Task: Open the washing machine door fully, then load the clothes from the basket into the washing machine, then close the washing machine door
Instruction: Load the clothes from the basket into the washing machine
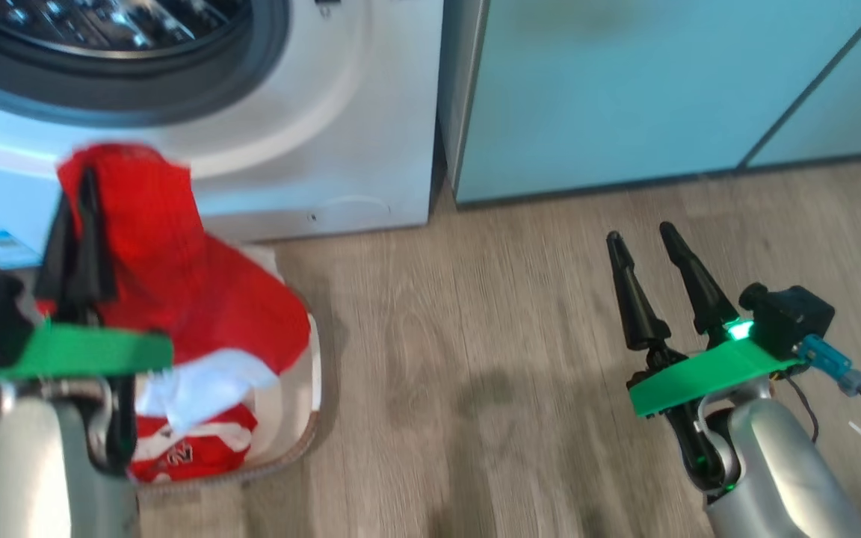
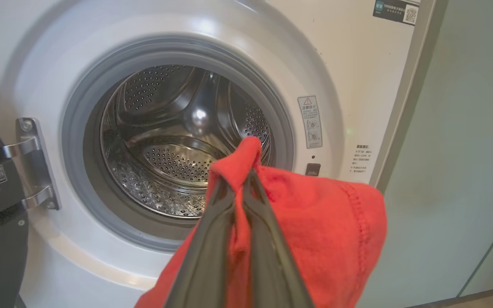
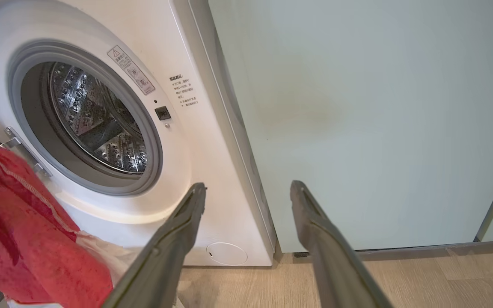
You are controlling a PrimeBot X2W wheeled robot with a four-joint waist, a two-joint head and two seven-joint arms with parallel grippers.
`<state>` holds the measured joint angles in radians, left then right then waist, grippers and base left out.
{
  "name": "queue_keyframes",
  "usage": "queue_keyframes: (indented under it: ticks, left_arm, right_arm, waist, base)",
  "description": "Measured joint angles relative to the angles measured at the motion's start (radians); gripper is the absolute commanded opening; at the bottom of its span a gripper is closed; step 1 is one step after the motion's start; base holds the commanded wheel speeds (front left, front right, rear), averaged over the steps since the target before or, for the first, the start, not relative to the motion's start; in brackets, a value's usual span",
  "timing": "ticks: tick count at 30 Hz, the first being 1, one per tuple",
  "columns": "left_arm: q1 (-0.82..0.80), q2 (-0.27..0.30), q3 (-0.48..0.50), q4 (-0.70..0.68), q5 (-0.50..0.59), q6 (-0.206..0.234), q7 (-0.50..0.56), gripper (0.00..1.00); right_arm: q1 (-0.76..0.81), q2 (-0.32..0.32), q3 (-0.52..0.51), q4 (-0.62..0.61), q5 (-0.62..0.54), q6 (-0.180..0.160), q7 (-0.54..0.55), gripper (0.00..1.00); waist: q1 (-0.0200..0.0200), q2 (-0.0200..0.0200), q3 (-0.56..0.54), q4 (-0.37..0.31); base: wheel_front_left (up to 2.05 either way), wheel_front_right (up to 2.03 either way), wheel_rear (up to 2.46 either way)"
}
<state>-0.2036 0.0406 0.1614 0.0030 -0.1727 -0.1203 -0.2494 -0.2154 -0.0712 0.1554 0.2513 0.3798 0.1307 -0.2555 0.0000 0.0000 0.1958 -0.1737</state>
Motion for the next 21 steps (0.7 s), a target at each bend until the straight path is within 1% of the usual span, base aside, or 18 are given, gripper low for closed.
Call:
queue_keyframes:
  ticks: [4, 5, 12, 18, 21]
  left_arm:
    - [-0.112, 0.0, 0.026, 0.026, 0.041, -0.003, -0.003, 0.0]
    - [-0.142, 0.001, 0.036, 0.038, 0.042, -0.009, -0.003, 0.0]
    - [-0.377, 0.036, 0.103, 0.117, 0.039, -0.009, -0.003, 0.0]
    - [-0.605, 0.102, 0.142, 0.21, 0.006, -0.009, -0.003, 0.0]
    - [-0.707, 0.169, 0.136, 0.243, 0.009, -0.009, -0.007, 0.0]
  right_arm:
    - [-0.017, 0.001, -0.003, -0.007, -0.002, 0.0, 0.0, 1.0]
    - [-0.026, 0.001, -0.003, -0.009, -0.002, 0.0, 0.0, 1.0]
    - [-0.083, 0.003, -0.009, -0.042, -0.002, 0.0, 0.0, 1.0]
    - [-0.115, 0.008, -0.005, -0.068, -0.002, 0.0, 0.0, 1.0]
    - [-0.147, 0.01, -0.001, -0.091, -0.003, 0.0, 0.0, 1.0]
  waist:
    - [0.0, 0.0, 0.063, -0.007]
    - [0.0, 0.0, 0.079, -0.009]
    - [0.0, 0.0, 0.201, -0.031]
    - [0.0003, -0.0001, 0.321, -0.049]
    - [0.0004, 0.0, 0.381, -0.061]
  base:
    - [0.0, 0.0, 0.0]
    - [0.0, 0.0, 0.0]
    - [0.0, 0.0, 0.0]
    - [0.0, 0.0, 0.0]
    - [0.0, 0.0, 0.0]
